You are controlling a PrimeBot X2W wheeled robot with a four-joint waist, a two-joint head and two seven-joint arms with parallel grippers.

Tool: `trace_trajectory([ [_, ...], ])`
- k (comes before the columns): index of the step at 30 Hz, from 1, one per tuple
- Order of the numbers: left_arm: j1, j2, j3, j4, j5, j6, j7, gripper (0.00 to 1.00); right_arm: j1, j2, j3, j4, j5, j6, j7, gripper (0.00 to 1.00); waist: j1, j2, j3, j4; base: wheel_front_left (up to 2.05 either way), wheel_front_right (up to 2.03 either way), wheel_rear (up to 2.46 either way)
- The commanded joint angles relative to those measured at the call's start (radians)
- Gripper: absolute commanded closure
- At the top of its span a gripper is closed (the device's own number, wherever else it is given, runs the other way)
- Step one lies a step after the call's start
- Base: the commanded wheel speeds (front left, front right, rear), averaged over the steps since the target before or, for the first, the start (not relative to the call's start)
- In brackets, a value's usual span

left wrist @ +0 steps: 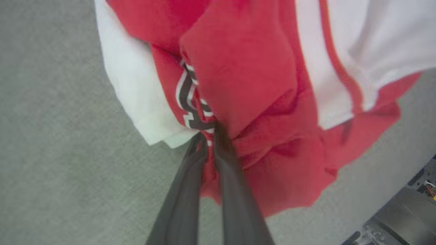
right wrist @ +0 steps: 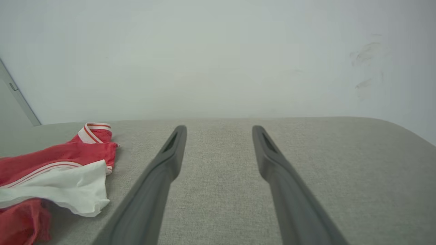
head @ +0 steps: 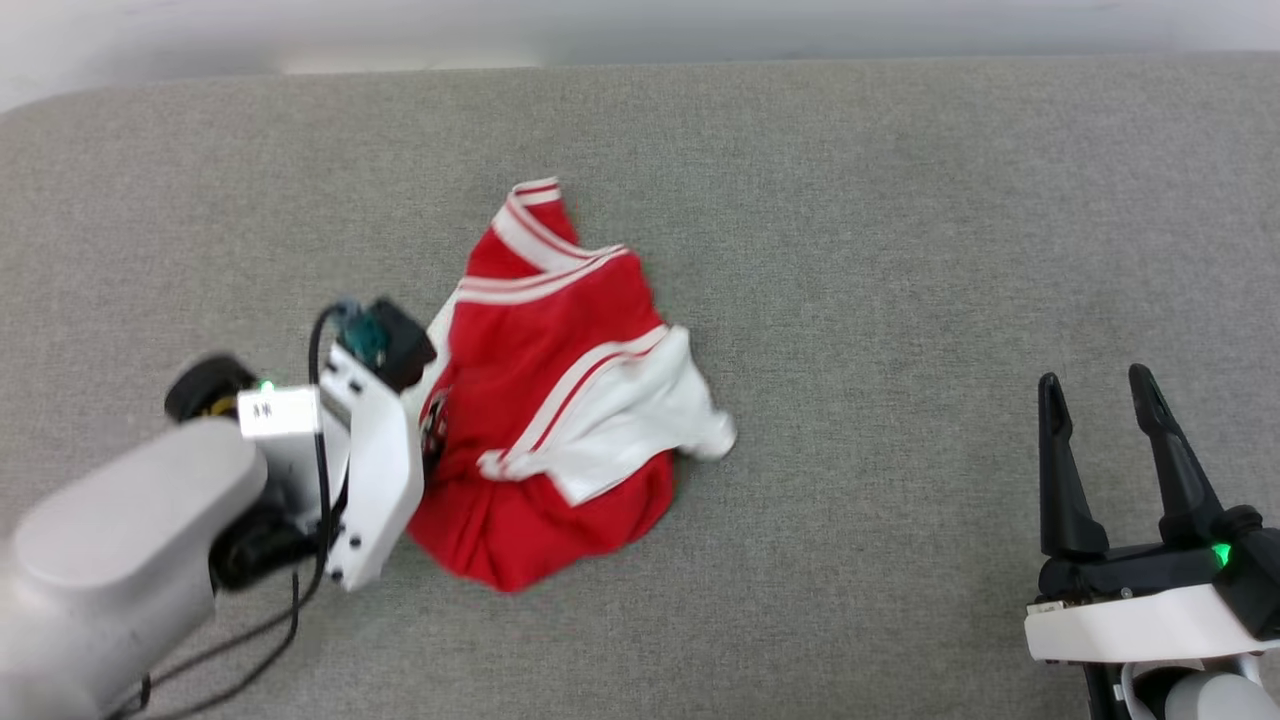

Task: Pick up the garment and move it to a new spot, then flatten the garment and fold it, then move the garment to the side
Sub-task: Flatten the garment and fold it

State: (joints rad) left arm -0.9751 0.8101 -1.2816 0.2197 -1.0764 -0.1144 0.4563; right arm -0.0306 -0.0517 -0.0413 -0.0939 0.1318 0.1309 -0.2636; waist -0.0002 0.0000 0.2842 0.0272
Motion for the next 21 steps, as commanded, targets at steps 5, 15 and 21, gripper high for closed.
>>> trace_trajectory([
  [5, 0.107, -0.031, 0.0, 0.067, -0.011, -0.004, -0.004, 1.0, 0.014, 0.003, -0.005, 0.005, -0.009, 0.0, -0.002, 0.0, 0.0002, 0.0, -0.005, -0.003, 0.0, 0.0, 0.0],
  [15, 0.026, -0.009, 0.072, 0.058, 0.042, 0.032, -0.13, 0.0, 0.036, 0.003, -0.019, 0.008, -0.006, 0.0, -0.002, 0.0, 0.0002, 0.0, -0.046, 0.015, 0.0, 0.0, 0.0],
  [21, -0.077, 0.031, 0.136, -0.059, 0.091, 0.083, -0.161, 0.0, 0.039, 0.003, -0.018, 0.005, -0.003, 0.0, -0.002, 0.0, 0.0002, 0.0, -0.056, 0.02, 0.0, 0.0, 0.0],
])
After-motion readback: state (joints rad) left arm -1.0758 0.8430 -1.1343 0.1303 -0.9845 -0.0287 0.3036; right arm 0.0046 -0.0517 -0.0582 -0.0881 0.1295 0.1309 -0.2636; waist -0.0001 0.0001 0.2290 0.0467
